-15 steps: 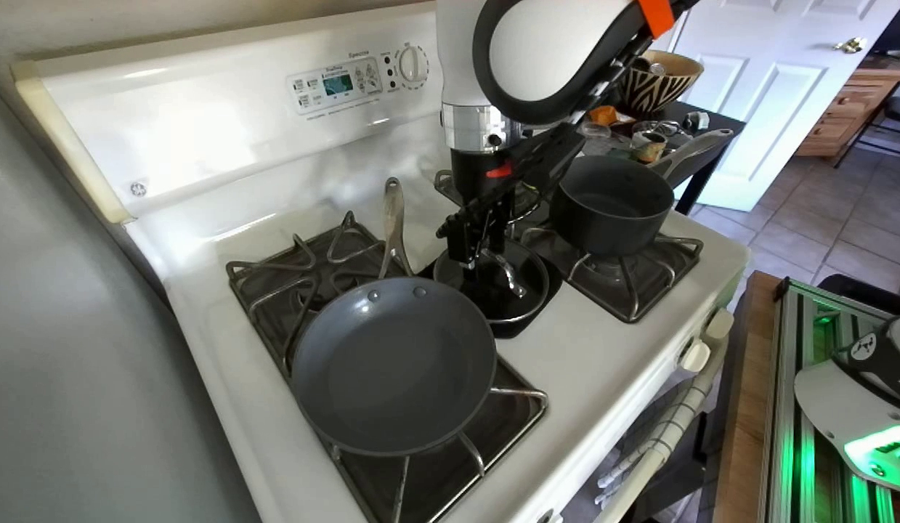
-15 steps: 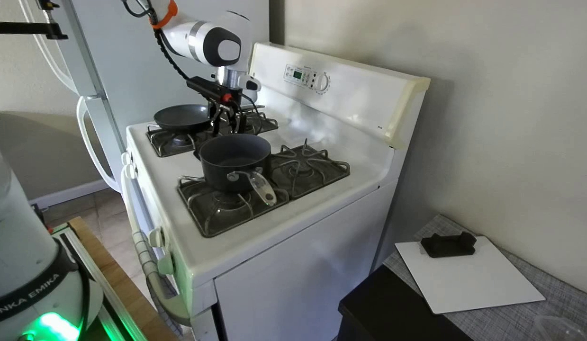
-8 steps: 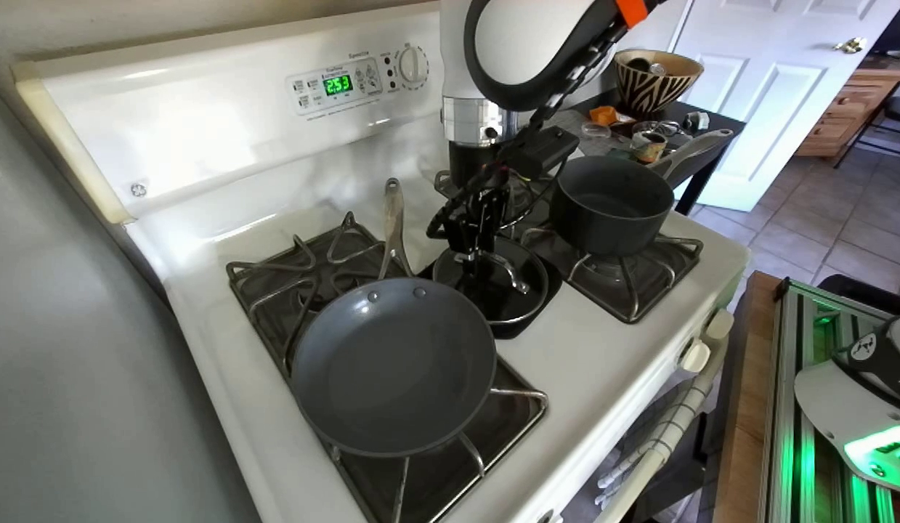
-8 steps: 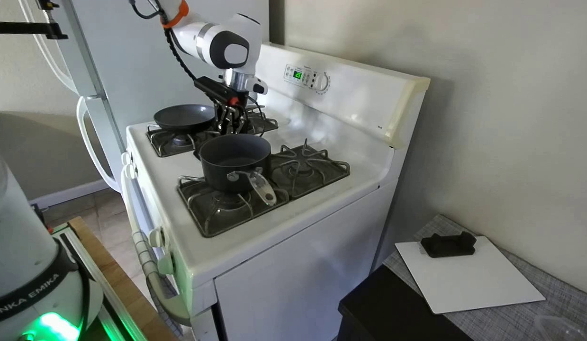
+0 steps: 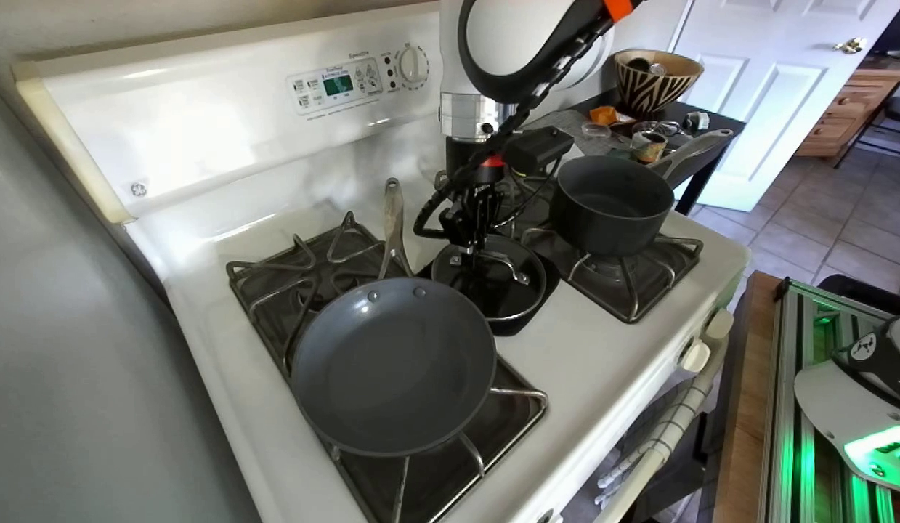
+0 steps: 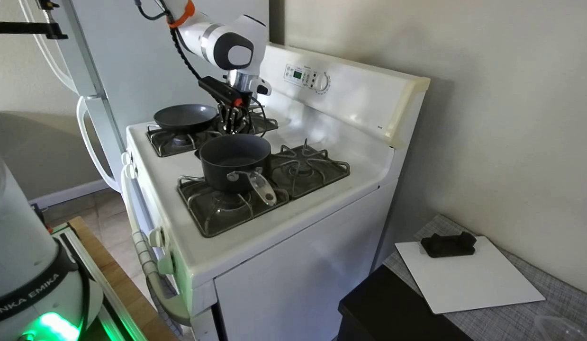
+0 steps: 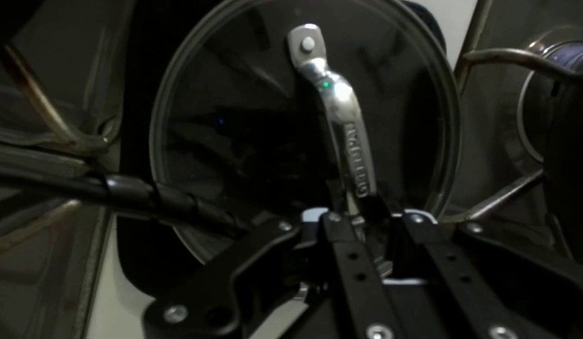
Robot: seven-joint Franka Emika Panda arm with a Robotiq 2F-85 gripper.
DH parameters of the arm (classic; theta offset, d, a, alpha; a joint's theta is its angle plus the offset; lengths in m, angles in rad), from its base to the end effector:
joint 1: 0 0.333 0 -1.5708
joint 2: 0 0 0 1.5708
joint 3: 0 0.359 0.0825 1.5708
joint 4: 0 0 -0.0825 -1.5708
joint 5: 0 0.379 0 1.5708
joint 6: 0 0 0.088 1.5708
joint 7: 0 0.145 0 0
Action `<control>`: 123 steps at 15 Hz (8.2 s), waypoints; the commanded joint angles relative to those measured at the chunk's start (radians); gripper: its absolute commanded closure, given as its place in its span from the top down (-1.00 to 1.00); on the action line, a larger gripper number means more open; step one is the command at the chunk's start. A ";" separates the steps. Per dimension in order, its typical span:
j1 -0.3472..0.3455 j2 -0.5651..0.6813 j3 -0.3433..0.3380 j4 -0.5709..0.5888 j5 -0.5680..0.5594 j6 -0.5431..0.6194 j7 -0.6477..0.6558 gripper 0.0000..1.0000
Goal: Put the lid on the right pot, the push the pot backwards
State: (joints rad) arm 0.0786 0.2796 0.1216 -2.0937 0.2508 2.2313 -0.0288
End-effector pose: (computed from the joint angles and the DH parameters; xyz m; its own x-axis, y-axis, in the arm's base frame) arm 0.5551 0.1268 0.2870 0.9856 0.0736 -0.1520 0.0406 -0.9769 -0.2096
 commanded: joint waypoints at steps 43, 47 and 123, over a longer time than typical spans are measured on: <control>-0.092 0.112 -0.003 0.200 0.181 -0.343 -0.232 -0.95; -0.084 0.130 -0.007 0.201 0.153 -0.327 -0.222 -0.95; -0.171 -0.327 -0.199 -0.054 0.106 -0.657 -0.332 -1.00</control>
State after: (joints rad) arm -0.0823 0.0040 -0.0588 -2.0840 0.3689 1.5494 -0.3311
